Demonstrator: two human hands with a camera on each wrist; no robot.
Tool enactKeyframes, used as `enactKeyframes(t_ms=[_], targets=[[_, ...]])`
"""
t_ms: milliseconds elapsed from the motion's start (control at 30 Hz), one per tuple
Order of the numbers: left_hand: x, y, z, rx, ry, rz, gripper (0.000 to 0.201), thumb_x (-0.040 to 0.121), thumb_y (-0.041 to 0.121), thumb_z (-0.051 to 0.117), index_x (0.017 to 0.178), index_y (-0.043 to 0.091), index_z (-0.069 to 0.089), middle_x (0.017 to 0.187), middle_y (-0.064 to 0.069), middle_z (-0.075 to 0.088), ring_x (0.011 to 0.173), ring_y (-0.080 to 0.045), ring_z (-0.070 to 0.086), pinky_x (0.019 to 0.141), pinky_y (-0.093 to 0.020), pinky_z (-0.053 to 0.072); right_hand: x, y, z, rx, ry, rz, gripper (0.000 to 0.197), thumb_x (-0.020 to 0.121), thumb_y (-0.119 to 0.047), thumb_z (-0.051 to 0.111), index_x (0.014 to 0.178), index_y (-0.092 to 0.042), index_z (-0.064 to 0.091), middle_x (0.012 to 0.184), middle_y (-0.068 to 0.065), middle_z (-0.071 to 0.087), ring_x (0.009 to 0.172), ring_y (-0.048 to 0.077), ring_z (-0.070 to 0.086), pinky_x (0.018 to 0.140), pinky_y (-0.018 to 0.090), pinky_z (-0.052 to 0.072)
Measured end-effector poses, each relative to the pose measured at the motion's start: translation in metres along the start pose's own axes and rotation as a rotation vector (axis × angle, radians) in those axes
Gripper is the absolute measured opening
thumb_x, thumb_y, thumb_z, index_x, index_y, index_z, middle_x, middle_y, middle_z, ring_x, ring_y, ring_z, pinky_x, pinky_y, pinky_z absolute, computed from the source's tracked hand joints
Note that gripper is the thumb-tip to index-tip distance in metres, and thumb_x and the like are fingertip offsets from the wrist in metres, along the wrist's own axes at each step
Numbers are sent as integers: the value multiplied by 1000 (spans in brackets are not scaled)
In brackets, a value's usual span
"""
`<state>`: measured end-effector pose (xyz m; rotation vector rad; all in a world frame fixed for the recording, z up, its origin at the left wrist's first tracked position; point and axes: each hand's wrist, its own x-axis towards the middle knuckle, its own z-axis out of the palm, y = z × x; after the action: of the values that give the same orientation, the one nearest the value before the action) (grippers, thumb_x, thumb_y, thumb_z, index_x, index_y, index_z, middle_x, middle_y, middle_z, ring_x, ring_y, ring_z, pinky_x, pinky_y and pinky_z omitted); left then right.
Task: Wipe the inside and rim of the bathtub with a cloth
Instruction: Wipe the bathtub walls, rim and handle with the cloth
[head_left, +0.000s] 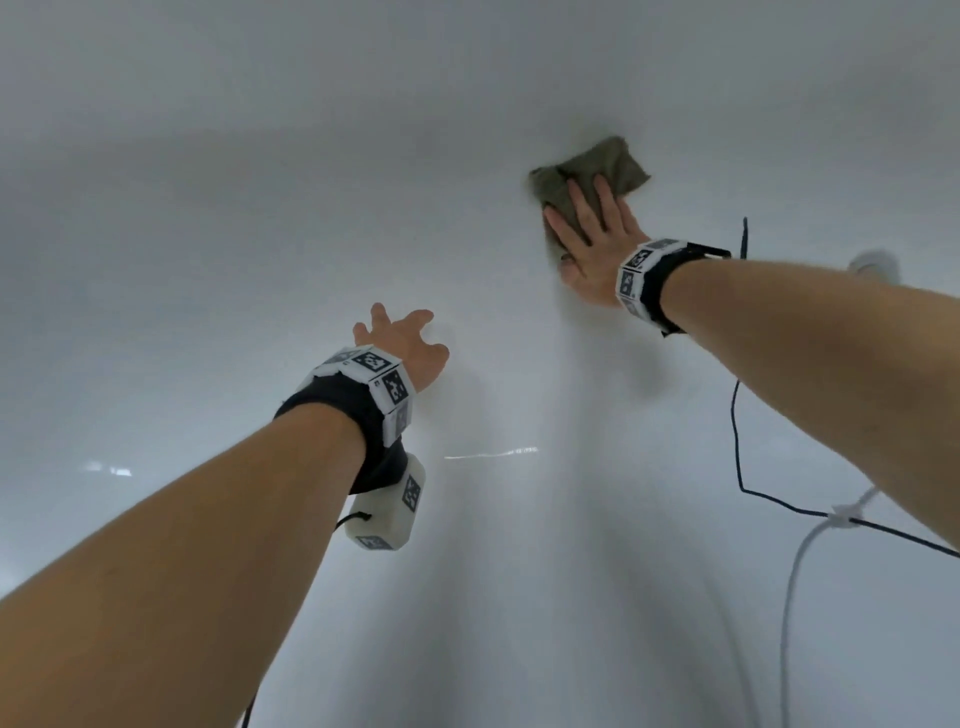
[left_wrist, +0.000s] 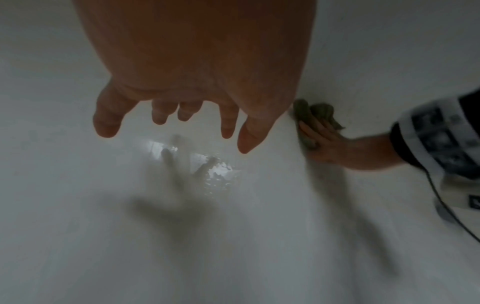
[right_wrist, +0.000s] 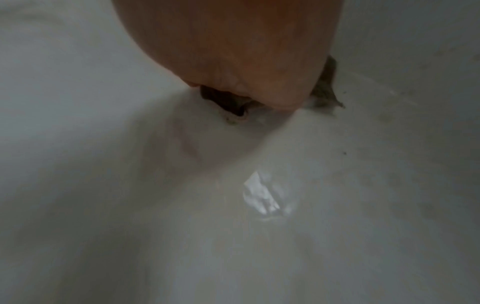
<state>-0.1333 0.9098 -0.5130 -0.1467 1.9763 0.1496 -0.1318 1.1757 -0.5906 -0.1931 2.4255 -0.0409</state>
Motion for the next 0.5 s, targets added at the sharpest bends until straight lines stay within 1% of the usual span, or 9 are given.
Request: enactKeyframes(t_ms=[33,133,200,267,300,367,400,467,500], targets=[[-1,3,2,8,-1,11,57,93,38,44,148,42,28,159,-5,6,144,-35,14,113,-51,29,-16,8,14,-8,-14,-50,75,88,-49,9,157,-18,12,162,20,3,146,51,2,118,60,9],[-6,11,7,36,-7,31,57,92,37,45,147,41,30,156,-5,12,141,-35,21,112,-50,30,-71,8,69,-111,-53,-210,68,94,-44,25,151,-8,30,154,30,25,137,60,20,110,69,24],[-11,14,10,37,-3,32,56,91,36,46,146,41,33,153,-5,18,138,-35,26,111,-49,32,-105,-3,103,-203,-94,-375,64,96,-45,29,150,-11,33,154,28,28,139,58,21,110,69,23],[-15,19,15,42,3,32,55,92,36,46,145,41,35,151,-5,21,135,-35,30,110,-48,33,-134,-10,125,-238,-153,-526,60,98,-45,24,151,-17,32,156,21,26,143,51,16,115,65,18],[-16,21,18,45,-3,33,54,92,36,46,145,41,35,152,-5,21,135,-35,30,110,-48,33,-142,-10,129,-221,-188,-558,58,100,-44,21,150,-20,34,157,17,27,145,47,17,116,61,19],[-19,29,25,55,-19,41,55,92,37,46,146,41,33,153,-5,20,136,-35,30,110,-48,33,-142,-1,123,-174,-185,-543,59,101,-44,12,148,-24,41,157,11,31,145,42,23,117,55,25],[-21,33,28,62,-24,47,57,92,37,46,146,42,31,154,-6,19,137,-36,29,110,-49,34,-134,4,112,-166,-161,-507,64,99,-45,4,150,-24,37,158,10,28,146,40,22,118,54,23],[-23,44,34,72,-28,66,59,92,37,46,148,42,27,155,-6,17,138,-36,27,109,-49,34,-113,20,82,-155,-167,-366,79,86,-51,-14,156,-23,14,163,12,6,149,41,4,121,51,8],[-24,50,36,78,-21,78,59,92,37,45,148,42,26,156,-6,16,139,-36,25,109,-49,34,-101,30,70,-126,-157,-273,84,81,-52,-18,156,-21,4,163,14,-2,149,42,-3,121,51,3]])
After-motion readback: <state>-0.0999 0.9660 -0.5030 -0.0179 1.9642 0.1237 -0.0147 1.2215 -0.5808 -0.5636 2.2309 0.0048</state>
